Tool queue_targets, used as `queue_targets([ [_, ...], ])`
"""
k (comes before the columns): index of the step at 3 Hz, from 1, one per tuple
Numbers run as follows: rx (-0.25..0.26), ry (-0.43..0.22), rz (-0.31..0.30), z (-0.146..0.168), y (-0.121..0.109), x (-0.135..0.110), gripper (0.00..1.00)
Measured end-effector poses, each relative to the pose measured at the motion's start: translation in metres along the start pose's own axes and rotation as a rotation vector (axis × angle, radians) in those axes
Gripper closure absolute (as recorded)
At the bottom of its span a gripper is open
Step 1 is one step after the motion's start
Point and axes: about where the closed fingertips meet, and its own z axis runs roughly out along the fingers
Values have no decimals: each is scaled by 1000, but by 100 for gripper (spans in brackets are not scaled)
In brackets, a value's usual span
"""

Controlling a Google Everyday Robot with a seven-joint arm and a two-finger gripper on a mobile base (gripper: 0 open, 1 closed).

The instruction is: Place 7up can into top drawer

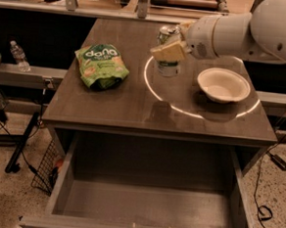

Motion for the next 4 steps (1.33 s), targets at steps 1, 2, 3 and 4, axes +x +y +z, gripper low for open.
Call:
queue_targets([
  [1,-52,2,-18,-51,42,9,100],
  [2,-63,22,-7,-115,70,26,100],
  [3,-63,22,-7,-115,70,26,100],
  [4,-89,47,-33,-131,89,36,100],
])
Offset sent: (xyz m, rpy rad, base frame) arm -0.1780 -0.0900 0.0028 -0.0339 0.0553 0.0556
